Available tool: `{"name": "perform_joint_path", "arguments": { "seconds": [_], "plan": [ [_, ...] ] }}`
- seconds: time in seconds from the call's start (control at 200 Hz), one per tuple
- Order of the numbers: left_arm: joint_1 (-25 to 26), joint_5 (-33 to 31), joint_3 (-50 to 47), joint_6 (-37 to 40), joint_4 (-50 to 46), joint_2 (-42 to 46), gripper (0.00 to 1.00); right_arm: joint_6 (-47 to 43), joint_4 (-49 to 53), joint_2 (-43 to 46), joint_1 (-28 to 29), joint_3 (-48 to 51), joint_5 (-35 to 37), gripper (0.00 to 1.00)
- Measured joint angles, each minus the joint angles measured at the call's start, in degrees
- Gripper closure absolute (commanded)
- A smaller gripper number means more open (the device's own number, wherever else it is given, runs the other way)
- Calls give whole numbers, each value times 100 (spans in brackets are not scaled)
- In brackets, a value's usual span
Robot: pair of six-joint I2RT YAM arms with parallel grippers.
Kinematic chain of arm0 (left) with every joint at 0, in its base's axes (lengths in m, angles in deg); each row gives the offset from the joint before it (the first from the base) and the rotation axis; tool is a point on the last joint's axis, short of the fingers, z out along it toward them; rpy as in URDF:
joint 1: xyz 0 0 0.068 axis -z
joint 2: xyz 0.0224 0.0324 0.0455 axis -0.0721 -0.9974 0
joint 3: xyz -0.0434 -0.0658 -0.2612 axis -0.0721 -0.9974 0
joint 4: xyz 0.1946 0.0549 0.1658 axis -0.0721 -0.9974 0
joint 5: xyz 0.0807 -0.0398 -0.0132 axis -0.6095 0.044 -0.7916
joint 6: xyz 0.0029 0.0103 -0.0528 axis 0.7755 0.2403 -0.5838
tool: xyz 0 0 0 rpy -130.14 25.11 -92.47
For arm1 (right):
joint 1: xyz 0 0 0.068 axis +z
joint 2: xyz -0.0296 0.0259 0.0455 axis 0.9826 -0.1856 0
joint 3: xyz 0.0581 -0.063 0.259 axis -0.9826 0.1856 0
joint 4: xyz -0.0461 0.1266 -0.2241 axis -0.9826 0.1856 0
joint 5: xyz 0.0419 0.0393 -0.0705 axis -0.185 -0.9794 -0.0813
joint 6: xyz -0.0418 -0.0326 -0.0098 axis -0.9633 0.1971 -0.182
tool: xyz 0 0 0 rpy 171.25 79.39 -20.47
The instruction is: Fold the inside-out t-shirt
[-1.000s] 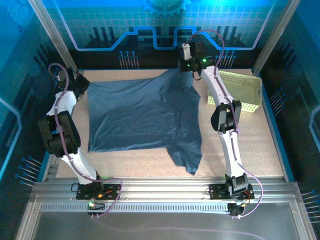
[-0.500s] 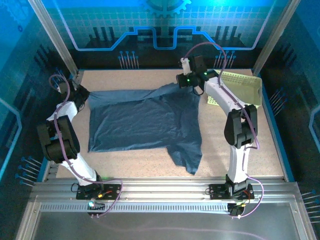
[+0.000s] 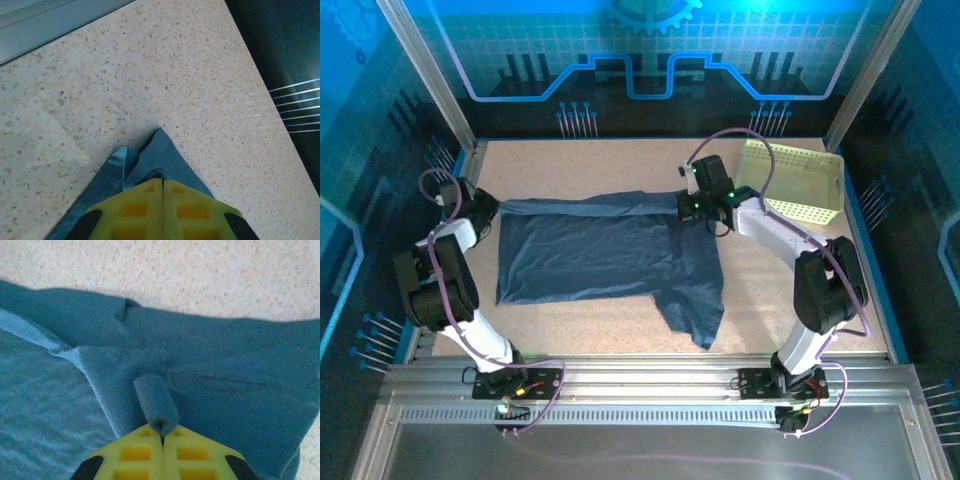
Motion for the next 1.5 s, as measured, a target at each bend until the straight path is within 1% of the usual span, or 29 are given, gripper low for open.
{"name": "perform_joint_path", "arguments": {
  "seconds": [0.04, 0.1, 0.14, 0.185, 0.23, 0.255, 0.285, 0.3, 0.395, 0.475, 0.57, 0.695, 0.765, 0.805, 0.87, 0.93, 1.031, 1.146, 1.251, 1.356, 1.501],
  "plan": [
    [0, 0, -81, -48, 37, 2, 96, 39, -50, 44, 17, 155, 28, 100],
    [0, 4, -223, -138, 74, 2, 90, 85, -98, 96, 42, 378, 120, 99],
    [-2, 7, -317, -186, 76, 13, 89, 116, -116, 138, 61, 520, 166, 96],
    [-7, 20, -435, -271, 76, 46, 89, 162, -166, 208, 96, 713, 219, 90],
    [-11, 31, -564, -319, 74, 105, 85, 227, -201, 299, 131, 920, 234, 79],
    [-11, 42, -636, -348, 72, 146, 78, 236, -225, 352, 146, 1023, 232, 76],
    [-15, 42, -719, -413, 72, 195, 64, 280, -262, 415, 157, 1154, 223, 73],
    [-15, 46, -756, -402, 59, 225, 61, 361, -262, 444, 162, 1211, 229, 72],
    [-22, 17, -962, -612, -107, 468, 61, 435, -260, 555, 164, 1432, 210, 58],
    [-22, -125, -1019, -695, -457, 798, 56, 494, -227, 649, 164, 1475, 254, 50],
    [-20, -433, -935, -758, -931, 1276, 55, 442, -181, 883, 157, 1453, 365, 44],
    [83, -817, -466, -647, -1506, 1714, 52, 330, 0, 1019, 50, 984, 402, 40],
    [326, -911, -96, -494, -1626, 1766, 52, 310, 55, 839, -92, 483, 389, 40],
    [546, -903, 170, -402, -1683, 1690, 51, 317, 63, 651, -184, 179, 376, 40],
    [968, -850, 664, -256, -1755, 1390, 51, 363, 46, 210, -345, -332, 291, 40],
    [1320, -713, 1207, -140, -1810, 879, 52, 472, 46, -280, -476, -734, 157, 40],
    [1633, -483, 1836, -55, -1827, -61, 52, 632, 92, -1108, -619, -1261, -37, 40],
    [1639, -369, 2166, 7, -1934, -1043, 52, 789, 199, -2006, -680, -1834, -175, 40],
    [1565, -343, 2223, 26, -2068, -1602, 51, 911, 280, -2601, -745, -2232, -278, 40],
    [1445, -319, 2223, 11, -2118, -1825, 51, 1047, 365, -2949, -876, -2465, -334, 40],
    [1119, -249, 2081, -205, -1939, -1875, 50, 1281, 492, -3047, -1062, -2470, -184, 40]
  ]
}}
